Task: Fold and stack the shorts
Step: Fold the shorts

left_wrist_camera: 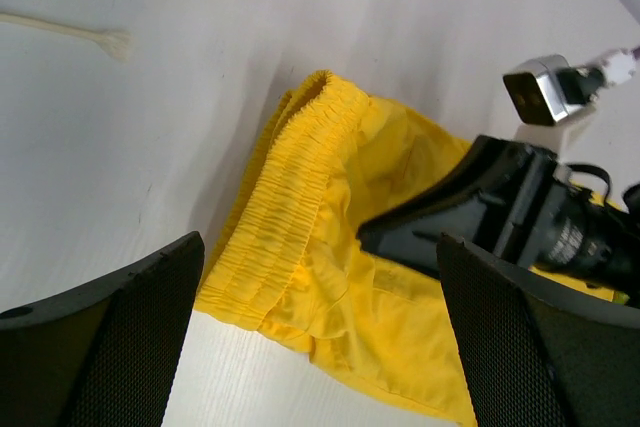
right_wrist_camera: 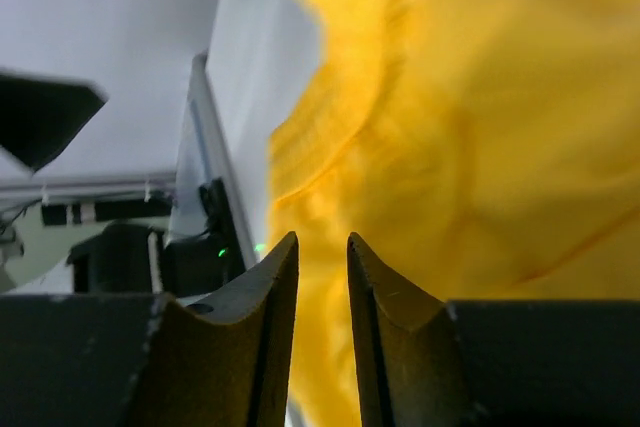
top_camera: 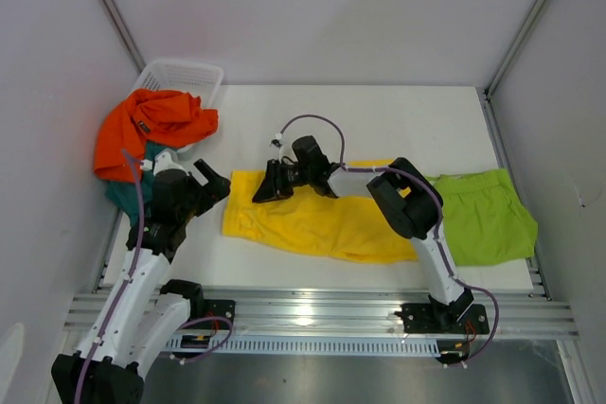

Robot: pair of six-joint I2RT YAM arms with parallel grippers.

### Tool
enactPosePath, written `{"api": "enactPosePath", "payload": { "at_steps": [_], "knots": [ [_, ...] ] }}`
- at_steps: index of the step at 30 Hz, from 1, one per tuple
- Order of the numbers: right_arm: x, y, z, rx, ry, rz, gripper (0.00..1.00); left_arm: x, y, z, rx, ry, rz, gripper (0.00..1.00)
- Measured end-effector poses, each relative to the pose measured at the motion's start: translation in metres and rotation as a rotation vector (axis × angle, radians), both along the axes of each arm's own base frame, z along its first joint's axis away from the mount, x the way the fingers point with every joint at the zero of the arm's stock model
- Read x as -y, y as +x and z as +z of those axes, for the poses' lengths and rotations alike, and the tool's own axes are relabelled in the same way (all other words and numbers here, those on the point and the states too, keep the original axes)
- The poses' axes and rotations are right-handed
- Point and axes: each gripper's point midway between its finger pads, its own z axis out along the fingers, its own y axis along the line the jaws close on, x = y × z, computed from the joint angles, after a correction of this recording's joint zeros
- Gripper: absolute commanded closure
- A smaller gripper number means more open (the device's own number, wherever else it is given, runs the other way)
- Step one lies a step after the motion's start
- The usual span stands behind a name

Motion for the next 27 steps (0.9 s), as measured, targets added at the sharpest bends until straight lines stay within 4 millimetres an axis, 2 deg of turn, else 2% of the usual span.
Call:
{"api": "enactPosePath", "payload": {
  "at_steps": [5, 7, 9, 11, 13, 19, 22, 24, 27],
  "knots": [
    [-0.001, -0.059, 0.041, 0.035, 0.078, 0.096, 0.68, -0.002, -0.003, 0.001, -0.012, 0.01, -0.003, 0.01],
    [-0.002, -0.077, 0.049, 0.044, 0.103, 0.128, 0.68, -0.003, -0.004, 0.0, -0.017, 0.01, -0.004, 0.01],
    [-0.005, -0.094, 0.047, 0.045, 0.106, 0.16, 0.71, -0.002, -0.005, 0.0, -0.016, 0.006, -0.008, 0.01],
    [-0.008, -0.106, 0.036, 0.027, 0.079, 0.177, 0.72, -0.001, -0.005, 0.001, -0.013, 0.002, -0.013, 0.01],
    [-0.011, -0.109, 0.022, 0.014, 0.054, 0.171, 0.73, -0.001, -0.006, 0.002, -0.011, 0.001, -0.014, 0.01],
    [-0.009, -0.099, -0.041, -0.123, -0.073, 0.097, 0.73, -0.001, -0.005, 0.0, -0.017, 0.002, -0.015, 0.01],
    [-0.014, -0.093, -0.038, -0.124, -0.067, 0.084, 0.71, 0.0, -0.005, -0.002, -0.025, 0.001, -0.016, 0.01],
    [-0.014, -0.092, -0.038, -0.125, -0.073, 0.077, 0.64, 0.0, -0.005, -0.002, -0.027, 0.001, -0.015, 0.01],
    [-0.011, -0.096, -0.03, -0.109, -0.081, 0.073, 0.44, -0.001, -0.006, 0.0, -0.018, 0.0, -0.015, 0.01]
  ]
}}
